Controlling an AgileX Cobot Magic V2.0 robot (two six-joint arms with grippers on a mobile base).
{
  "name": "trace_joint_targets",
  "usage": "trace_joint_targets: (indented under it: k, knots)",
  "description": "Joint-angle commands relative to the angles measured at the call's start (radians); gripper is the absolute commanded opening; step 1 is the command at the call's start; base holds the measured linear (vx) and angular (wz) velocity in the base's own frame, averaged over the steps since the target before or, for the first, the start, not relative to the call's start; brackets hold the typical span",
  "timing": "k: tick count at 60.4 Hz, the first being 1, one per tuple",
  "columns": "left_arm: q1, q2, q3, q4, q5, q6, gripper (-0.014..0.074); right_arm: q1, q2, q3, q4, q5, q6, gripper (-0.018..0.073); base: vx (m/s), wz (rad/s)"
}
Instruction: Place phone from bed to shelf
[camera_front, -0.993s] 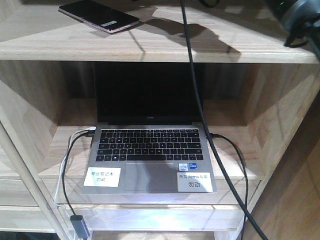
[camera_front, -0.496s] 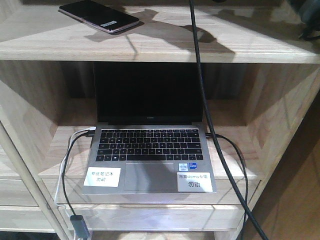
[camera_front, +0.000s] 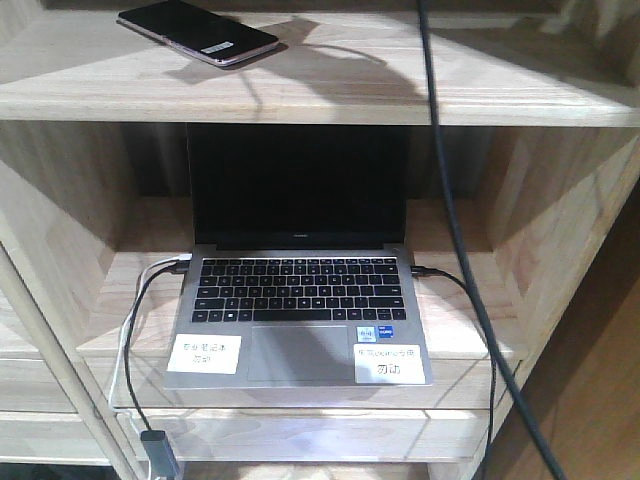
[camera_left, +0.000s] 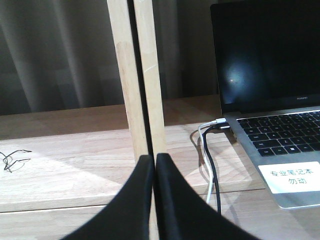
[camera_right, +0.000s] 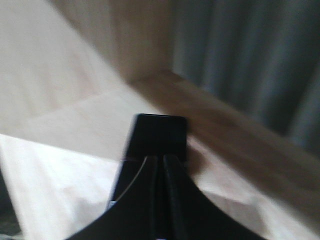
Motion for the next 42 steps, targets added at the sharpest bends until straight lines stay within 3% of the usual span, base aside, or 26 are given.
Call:
trace_joint_targets:
  k: [1,14,30,42]
  knots:
    - [-0.002,-0.01,-0.026,-0.005,-0.073,-0.004,0.0001,0.03,-0.064,-0.002,-0.047,-0.101,0.025,-0.0003,0.0,0.0]
    - [-0.002,-0.01,-0.026,-0.005,-0.073,-0.004,0.0001,0.037,-0.169,0.252,-0.01,-0.273,-0.057,-0.0003,0.0,0.0]
    - [-0.002,-0.01,-0.026,-0.005,-0.073,-0.004,0.0001,0.037,-0.437,0.682,0.242,-0.51,-0.371,-0.0003,0.0,0.0]
    - [-0.002,-0.01,-0.026,-0.005,-0.073,-0.004,0.0001,0.036,-0.627,0.95,0.324,-0.645,-0.474,-0.0003,0.0,0.0]
